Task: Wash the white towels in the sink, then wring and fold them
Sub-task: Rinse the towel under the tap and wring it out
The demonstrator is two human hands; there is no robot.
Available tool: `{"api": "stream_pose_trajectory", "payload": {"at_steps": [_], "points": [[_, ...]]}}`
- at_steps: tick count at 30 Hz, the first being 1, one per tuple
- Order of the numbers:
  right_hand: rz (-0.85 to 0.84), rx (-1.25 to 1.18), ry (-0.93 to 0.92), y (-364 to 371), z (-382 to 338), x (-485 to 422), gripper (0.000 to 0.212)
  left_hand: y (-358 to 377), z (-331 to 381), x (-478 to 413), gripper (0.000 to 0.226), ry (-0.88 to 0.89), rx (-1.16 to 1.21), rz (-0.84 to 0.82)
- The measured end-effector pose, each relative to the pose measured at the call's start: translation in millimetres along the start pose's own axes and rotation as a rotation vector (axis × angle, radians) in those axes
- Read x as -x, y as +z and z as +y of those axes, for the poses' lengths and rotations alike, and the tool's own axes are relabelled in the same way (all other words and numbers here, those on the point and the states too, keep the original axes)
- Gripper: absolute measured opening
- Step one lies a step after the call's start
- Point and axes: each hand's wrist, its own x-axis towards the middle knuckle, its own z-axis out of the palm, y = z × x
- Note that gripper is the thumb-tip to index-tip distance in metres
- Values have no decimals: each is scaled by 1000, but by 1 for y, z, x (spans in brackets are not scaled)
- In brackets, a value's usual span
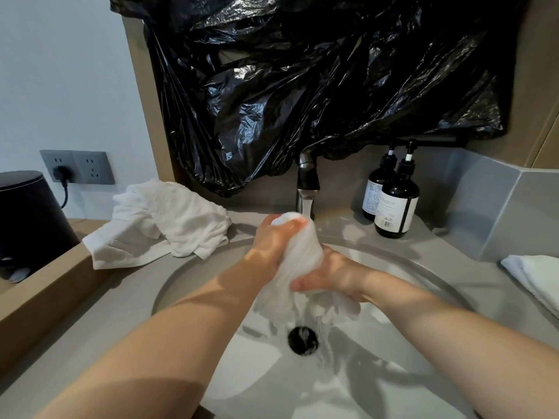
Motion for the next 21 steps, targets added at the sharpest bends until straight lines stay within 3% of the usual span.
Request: {"api": "stream_pose_trajectory", "payload": {"at_steps": [4, 7, 9, 14, 17, 21], "points": [[207, 208, 43, 11, -3, -2, 34, 5, 4, 6, 31, 53, 41, -20], [275, 223, 96, 16, 3, -3, 48, 7, 2, 7, 30, 62, 60, -60], [296, 250, 94, 19, 4, -1, 48, 8, 2, 6, 22, 51, 27, -2], [312, 436, 124, 22, -3, 7, 39, 14, -2, 1, 38, 119, -192, 89], [322, 571, 154, 20, -2, 10, 49, 19, -5, 6, 47, 165, -290, 99], [310, 609, 204, 13, 2, 7, 63, 7, -12, 5, 61, 22, -348, 18]]}}
